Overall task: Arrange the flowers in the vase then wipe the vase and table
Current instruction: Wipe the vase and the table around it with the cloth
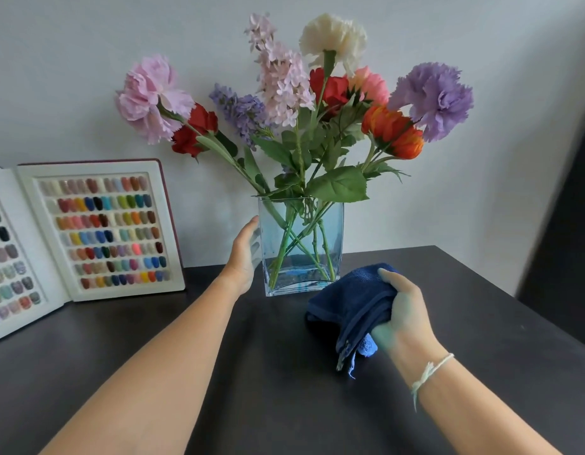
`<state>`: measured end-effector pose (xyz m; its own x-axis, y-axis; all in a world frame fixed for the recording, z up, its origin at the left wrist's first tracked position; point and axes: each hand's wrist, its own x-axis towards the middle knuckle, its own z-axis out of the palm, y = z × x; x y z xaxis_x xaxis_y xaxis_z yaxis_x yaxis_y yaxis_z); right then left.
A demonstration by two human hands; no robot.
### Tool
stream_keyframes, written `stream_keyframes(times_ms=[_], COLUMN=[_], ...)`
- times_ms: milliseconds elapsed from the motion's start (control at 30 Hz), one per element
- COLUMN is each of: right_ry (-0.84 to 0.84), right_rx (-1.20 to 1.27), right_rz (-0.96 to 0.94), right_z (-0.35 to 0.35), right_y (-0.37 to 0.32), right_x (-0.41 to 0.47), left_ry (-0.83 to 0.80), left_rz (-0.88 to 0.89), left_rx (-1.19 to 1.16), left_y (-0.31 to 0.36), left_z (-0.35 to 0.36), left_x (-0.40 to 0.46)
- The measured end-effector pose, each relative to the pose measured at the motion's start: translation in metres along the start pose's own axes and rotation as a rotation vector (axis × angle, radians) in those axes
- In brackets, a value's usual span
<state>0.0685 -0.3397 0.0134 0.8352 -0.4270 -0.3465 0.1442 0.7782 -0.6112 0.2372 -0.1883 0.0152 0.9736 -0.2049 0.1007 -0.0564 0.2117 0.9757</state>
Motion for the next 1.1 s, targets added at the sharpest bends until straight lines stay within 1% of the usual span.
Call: stream_keyframes(times_ms=[167,300,400,467,567,633,700,800,900,1000,1100], right_ry=[0.018,0.003,-0.056,-0.148,-0.298,-0.361,-0.402,-0.406,-0.408,-0.39,-0.391], right_rx=[0.001,-0.002,-0.128,-0.252,-0.448,-0.555,-0.652,-0.761,-0.826,-0.86,-0.843], right_rz=[-0.026,-0.068,-0.195,-0.33,-0.539,-0.644,-0.713,-0.816,-0.862,-0.878,-0.879], right_z=[0.001,0.006,0.012,0.018,0.027,0.031,0.032,0.03,0.033,0.042,0.045], right_y=[0.004,0.016,0.034,0.048,0.065,0.072,0.077,0.08,0.082,0.081,0.075], right_x=[-0.006,-0.013,-0.018,-0.023,-0.028,-0.027,-0.023,-0.009,0.007,0.017,0.03], left_ry=[-0.042,-0.031,0.012,0.031,-0.012,-0.048,-0.069,-0.128,-0.188,-0.193,-0.175], left_rz=[0.032,0.095,0.138,0.185,0.221,0.237,0.237,0.219,0.211,0.2,0.197], left_rx=[0.081,0.164,0.235,0.247,0.198,0.159,0.115,0.065,0.039,0.031,0.044], left_y=[0.001,-0.007,-0.012,-0.015,-0.019,-0.019,-0.023,-0.03,-0.033,-0.036,-0.038], left_z=[-0.005,-0.009,-0.007,-0.005,-0.001,0.003,0.005,0.004,0.0,-0.004,-0.005], left_x=[-0.012,-0.027,-0.044,-0.057,-0.066,-0.069,-0.071,-0.07,-0.066,-0.059,-0.054])
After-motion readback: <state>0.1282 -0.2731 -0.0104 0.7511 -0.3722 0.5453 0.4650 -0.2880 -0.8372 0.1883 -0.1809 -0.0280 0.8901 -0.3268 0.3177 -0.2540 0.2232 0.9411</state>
